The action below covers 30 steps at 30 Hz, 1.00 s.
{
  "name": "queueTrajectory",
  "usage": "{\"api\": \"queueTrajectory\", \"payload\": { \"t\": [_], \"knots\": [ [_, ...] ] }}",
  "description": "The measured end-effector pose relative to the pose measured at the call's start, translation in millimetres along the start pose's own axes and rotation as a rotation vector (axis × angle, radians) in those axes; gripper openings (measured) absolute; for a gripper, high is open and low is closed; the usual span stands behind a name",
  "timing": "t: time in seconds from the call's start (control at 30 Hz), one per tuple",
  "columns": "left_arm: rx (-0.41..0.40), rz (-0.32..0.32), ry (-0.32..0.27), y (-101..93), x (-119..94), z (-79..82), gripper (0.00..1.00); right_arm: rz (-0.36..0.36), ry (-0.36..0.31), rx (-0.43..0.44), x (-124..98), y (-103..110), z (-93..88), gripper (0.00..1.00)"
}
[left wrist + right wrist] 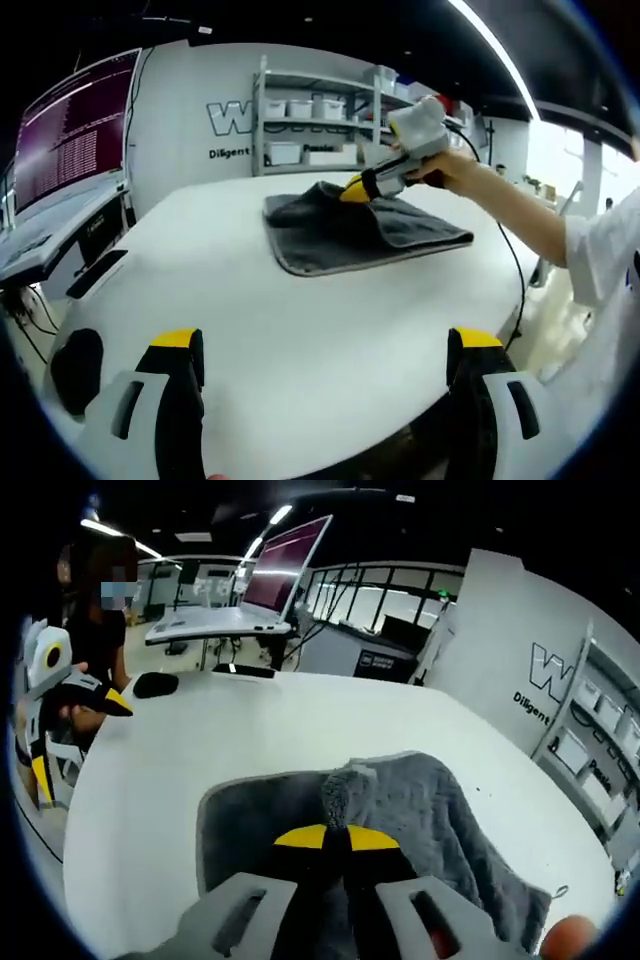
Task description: Open the folded towel by lifting each exposed corner and separating the folded layers until the towel lies flat within the target outline without major curled edges
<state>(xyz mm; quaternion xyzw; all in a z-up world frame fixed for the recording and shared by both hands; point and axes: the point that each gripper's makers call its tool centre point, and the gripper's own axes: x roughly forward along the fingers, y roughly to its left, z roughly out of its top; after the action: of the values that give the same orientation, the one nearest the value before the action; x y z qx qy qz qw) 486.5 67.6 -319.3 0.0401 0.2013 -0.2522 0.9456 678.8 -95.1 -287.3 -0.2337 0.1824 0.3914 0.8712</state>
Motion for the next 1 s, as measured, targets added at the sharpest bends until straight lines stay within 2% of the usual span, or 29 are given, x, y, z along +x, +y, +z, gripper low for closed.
{"api": "queueTrajectory", "payload": {
  "t": [0.63, 1.0],
  "knots": [
    [-0.001, -0.012, 0.004, -3.5, 3.3, -1.6, 0.99, -0.183, 0.0, 0.098, -53.7, -75.0, -32.0, 0.0],
    [-0.002, -0.017, 0.008, -5.8, 4.7, -3.5, 0.99, -0.285, 0.024, 0.144, -90.9, -112.3, -62.6, 0.0]
  ]
}}
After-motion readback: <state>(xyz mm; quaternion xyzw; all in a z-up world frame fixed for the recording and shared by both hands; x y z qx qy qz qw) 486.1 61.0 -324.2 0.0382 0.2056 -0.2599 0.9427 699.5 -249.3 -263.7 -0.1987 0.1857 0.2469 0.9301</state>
